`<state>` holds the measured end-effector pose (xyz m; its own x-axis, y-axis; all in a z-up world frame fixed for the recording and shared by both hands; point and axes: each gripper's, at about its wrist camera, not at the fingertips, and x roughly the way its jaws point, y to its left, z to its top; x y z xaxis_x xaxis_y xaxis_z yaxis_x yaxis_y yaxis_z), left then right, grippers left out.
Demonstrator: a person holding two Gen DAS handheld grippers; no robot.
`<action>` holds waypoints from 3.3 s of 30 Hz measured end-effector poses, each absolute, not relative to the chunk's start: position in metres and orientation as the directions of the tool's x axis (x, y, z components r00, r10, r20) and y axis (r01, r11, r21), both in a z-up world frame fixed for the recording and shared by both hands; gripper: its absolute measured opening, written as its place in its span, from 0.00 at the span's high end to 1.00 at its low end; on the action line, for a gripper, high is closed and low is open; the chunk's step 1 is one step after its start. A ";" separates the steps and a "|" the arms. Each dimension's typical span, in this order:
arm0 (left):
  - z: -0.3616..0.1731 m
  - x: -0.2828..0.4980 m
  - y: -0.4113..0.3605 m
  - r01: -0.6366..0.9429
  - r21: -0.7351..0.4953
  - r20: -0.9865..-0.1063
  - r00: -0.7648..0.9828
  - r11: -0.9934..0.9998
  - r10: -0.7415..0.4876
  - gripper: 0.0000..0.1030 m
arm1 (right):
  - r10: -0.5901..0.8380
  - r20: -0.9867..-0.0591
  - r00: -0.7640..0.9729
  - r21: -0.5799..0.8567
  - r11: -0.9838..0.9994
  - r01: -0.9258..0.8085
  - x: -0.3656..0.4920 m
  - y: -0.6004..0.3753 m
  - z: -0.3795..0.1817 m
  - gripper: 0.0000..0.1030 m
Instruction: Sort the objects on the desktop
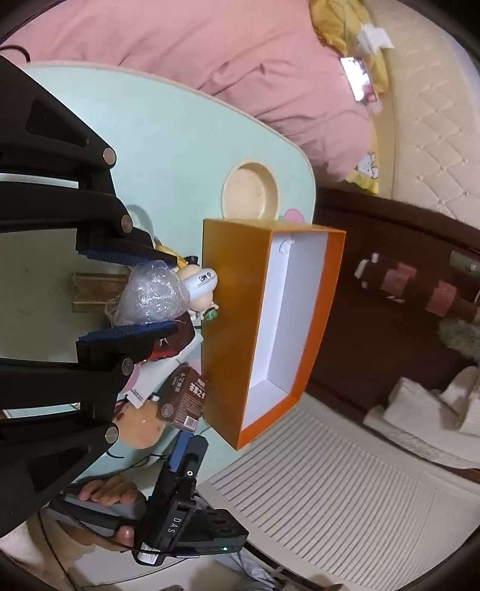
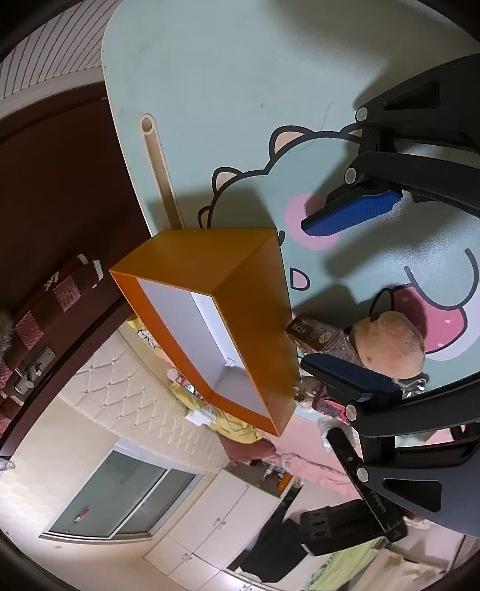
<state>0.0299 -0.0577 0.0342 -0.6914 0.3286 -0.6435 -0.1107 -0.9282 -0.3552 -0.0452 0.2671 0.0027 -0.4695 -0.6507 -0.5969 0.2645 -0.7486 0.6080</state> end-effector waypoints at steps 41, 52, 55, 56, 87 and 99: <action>0.018 0.053 -0.069 -0.127 -0.482 -0.488 -0.783 -0.867 0.386 0.19 | 0.006 -0.990 0.138 0.043 -0.936 0.349 -0.194 0.126 0.043 0.35; 0.018 0.055 -0.065 -0.139 -0.469 -0.490 -0.781 -0.872 0.388 0.19 | 0.179 -0.930 0.322 -0.059 -0.936 0.348 -0.201 0.119 -0.002 0.35; 0.018 0.055 -0.064 -0.147 -0.461 -0.488 -0.782 -0.875 0.388 0.19 | 0.207 -0.916 0.343 -0.079 -0.932 0.353 -0.203 0.121 -0.007 0.35; 0.018 0.055 -0.064 -0.148 -0.459 -0.488 -0.782 -0.876 0.388 0.19 | 0.213 -0.913 0.348 -0.082 -0.932 0.354 -0.203 0.122 -0.009 0.35; 0.012 0.055 -0.061 -0.130 -0.422 -0.498 -0.794 -0.897 0.349 0.18 | -0.231 -0.938 0.260 0.305 -0.905 0.297 -0.242 0.119 0.045 0.35; 0.010 0.052 -0.062 -0.094 -0.417 -0.519 -0.792 -0.904 0.321 0.18 | -0.141 -0.908 0.394 0.267 -0.920 0.286 -0.234 0.126 0.040 0.35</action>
